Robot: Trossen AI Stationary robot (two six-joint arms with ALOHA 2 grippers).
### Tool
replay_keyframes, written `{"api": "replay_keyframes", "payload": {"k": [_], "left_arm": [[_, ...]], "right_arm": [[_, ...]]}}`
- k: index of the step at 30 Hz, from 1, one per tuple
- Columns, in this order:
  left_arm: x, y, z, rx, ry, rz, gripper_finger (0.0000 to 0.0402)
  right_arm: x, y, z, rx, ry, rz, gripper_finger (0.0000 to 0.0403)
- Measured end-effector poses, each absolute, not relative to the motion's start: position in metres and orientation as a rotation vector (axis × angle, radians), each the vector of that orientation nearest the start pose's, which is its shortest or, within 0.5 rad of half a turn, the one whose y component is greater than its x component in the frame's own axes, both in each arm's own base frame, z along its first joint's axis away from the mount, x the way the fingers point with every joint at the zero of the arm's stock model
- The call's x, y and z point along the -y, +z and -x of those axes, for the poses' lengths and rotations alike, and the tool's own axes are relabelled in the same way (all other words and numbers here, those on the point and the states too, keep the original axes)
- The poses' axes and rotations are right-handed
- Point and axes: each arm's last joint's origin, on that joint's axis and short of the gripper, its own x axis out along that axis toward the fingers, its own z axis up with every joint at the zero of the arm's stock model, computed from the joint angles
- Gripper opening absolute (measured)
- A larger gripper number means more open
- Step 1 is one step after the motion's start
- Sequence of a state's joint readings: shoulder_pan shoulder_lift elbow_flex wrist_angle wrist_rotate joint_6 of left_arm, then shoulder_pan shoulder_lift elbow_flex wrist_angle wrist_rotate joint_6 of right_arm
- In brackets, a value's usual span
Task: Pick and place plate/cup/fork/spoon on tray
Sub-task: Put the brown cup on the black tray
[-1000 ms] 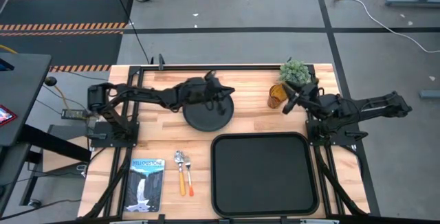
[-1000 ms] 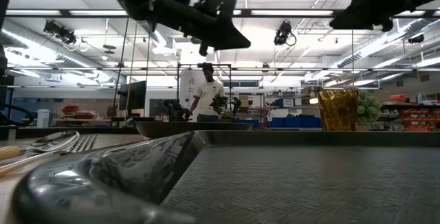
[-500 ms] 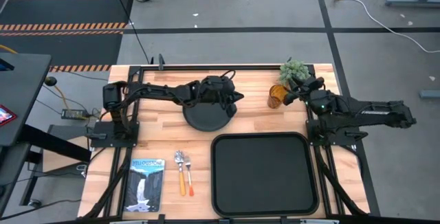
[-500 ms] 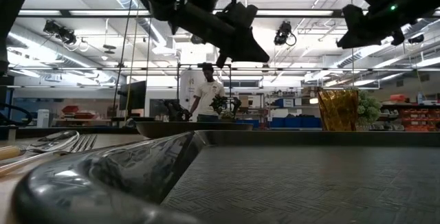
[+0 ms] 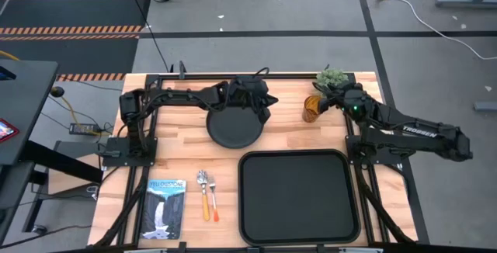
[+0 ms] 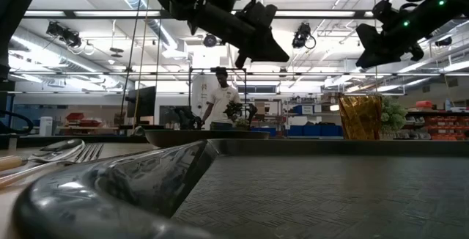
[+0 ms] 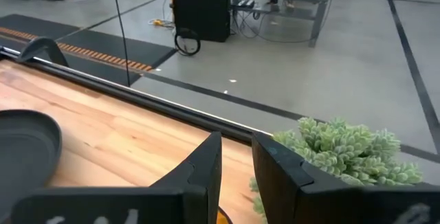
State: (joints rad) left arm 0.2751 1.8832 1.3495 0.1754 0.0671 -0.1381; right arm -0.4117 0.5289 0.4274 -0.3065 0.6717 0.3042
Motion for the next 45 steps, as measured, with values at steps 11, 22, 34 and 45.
{"api": "replay_keyframes", "payload": {"k": [11, 22, 34, 45], "left_arm": [[-0.111, 0.247, -0.418, -0.358, 0.197, 0.126, 0.0023], [-0.102, 0.244, -0.419, -0.391, 0.178, 0.124, 0.0044], [-0.092, 0.242, -0.421, -0.412, 0.149, 0.090, 0.0086], [-0.093, 0.234, -0.417, -0.502, 0.153, 0.104, 0.0078]], "right_arm": [[0.074, 0.246, -0.108, -0.365, -1.133, -0.267, 0.0089], [0.087, 0.251, -0.123, -0.700, -1.110, -0.361, 0.0089], [0.109, 0.254, -0.132, -0.991, -1.009, -0.418, 0.0084], [0.123, 0.248, -0.128, -1.155, -1.001, -0.476, 0.0064]]}}
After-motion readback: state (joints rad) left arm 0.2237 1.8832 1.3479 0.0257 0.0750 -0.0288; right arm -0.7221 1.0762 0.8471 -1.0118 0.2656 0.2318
